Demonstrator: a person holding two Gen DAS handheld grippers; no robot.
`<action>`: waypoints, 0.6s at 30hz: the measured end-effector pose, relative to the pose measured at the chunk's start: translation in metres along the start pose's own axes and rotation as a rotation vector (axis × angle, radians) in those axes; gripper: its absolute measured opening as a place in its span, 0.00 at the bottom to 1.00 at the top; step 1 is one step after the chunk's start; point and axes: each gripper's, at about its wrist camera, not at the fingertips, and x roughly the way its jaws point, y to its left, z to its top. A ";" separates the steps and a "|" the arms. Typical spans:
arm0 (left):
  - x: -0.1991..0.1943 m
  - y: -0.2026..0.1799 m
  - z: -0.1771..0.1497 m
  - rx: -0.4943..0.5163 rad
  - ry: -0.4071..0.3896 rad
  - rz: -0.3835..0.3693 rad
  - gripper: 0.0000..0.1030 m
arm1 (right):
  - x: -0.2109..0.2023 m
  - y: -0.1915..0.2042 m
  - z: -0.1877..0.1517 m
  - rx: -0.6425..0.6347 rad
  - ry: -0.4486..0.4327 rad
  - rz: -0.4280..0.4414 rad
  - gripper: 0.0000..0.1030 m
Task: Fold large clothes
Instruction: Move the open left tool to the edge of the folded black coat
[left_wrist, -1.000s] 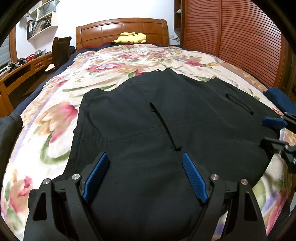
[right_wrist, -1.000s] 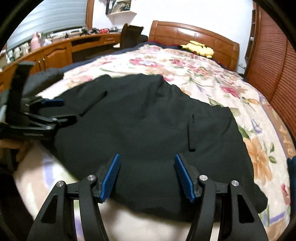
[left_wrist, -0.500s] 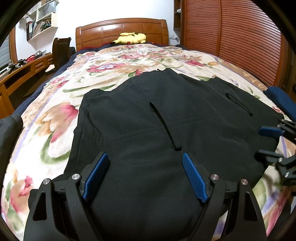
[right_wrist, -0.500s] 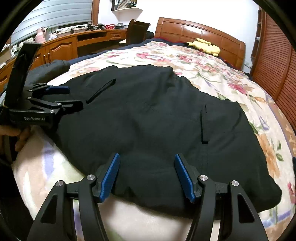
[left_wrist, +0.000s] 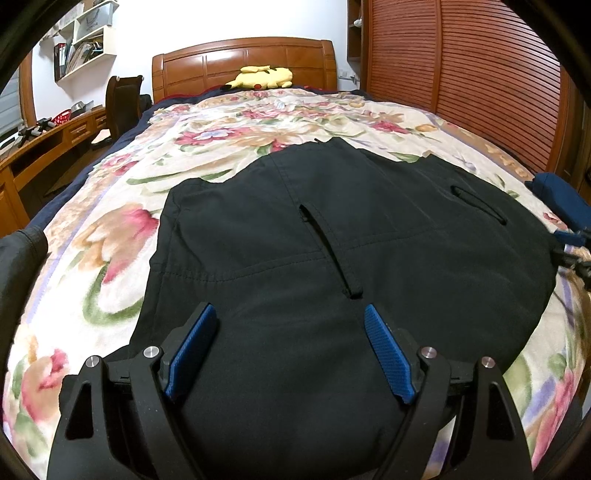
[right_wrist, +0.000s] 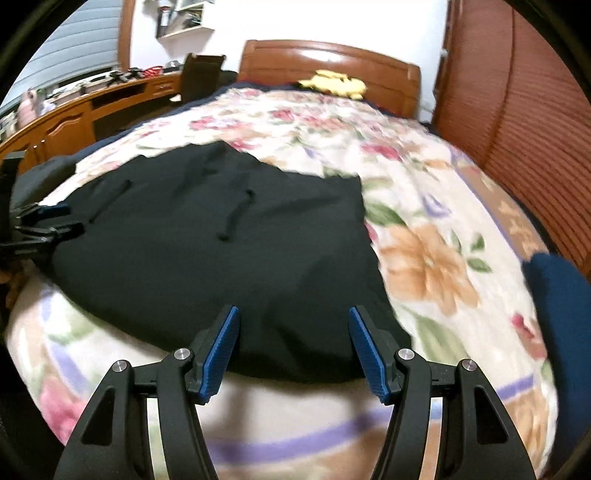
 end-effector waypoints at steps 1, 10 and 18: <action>-0.002 0.000 -0.001 0.002 -0.008 -0.003 0.81 | 0.006 -0.002 -0.004 0.003 0.017 -0.005 0.62; -0.047 0.012 -0.022 -0.001 -0.089 0.018 0.81 | 0.014 0.018 -0.010 -0.075 0.017 -0.097 0.62; -0.076 0.039 -0.043 -0.078 -0.099 0.068 0.81 | -0.008 0.029 -0.001 -0.093 -0.075 -0.083 0.62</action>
